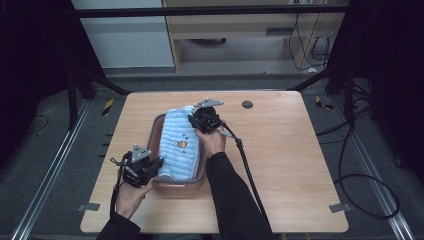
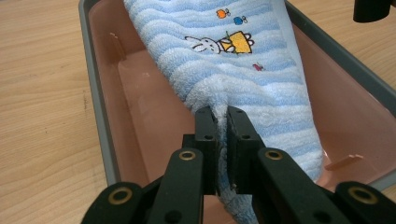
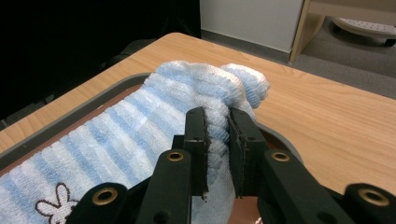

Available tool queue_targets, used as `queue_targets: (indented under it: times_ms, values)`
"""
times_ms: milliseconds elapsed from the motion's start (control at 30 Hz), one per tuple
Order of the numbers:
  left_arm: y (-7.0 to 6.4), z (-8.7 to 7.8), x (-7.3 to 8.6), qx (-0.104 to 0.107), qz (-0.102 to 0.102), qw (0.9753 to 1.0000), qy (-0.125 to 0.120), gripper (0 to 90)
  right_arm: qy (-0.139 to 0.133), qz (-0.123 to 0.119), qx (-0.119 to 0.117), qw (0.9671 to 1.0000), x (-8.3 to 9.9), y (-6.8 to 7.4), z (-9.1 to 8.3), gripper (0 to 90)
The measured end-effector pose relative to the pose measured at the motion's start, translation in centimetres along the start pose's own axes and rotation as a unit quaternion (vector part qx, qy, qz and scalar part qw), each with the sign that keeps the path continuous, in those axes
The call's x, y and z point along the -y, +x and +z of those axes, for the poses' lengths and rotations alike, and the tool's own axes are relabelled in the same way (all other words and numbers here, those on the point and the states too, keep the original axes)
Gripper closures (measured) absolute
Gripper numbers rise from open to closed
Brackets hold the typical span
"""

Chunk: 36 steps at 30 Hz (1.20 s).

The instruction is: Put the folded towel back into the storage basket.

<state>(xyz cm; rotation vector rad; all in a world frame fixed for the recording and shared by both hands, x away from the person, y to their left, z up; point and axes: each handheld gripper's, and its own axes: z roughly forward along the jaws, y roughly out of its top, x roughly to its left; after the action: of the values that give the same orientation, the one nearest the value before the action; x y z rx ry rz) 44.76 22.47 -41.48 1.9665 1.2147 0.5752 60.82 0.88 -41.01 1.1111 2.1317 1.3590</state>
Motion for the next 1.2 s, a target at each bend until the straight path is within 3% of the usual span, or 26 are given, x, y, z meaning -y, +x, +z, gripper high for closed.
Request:
queue_targets:
  times_ms: [200,300,400,833,1033,1200]
  values:
    - [-0.1,0.2,0.2,0.001,-0.003,1.0000,0.005,84.2,0.007,0.002,-0.001,1.0000,0.6,0.0,0.4,78.8]
    - [-0.4,0.3,0.4,0.003,-0.015,0.9998,0.014,84.2,0.011,0.001,-0.001,0.9999,0.8,0.0,0.7,78.8]
    - [-0.1,0.4,0.5,-0.003,-0.002,0.9999,0.014,84.1,0.018,0.001,-0.003,0.9998,1.0,0.0,1.0,78.7]
    - [0.0,1.2,1.1,-0.009,-0.003,0.9995,0.030,83.3,0.044,-0.008,0.002,0.9990,1.8,0.1,1.8,77.5]
    - [0.1,1.5,1.2,-0.015,-0.005,0.9990,0.041,77.7,0.064,-0.014,0.010,0.9978,2.1,-0.1,2.0,72.1]
    - [0.4,1.1,1.1,-0.019,-0.015,0.9992,0.032,74.5,0.066,-0.021,0.015,0.9975,2.2,-0.2,1.9,66.9]
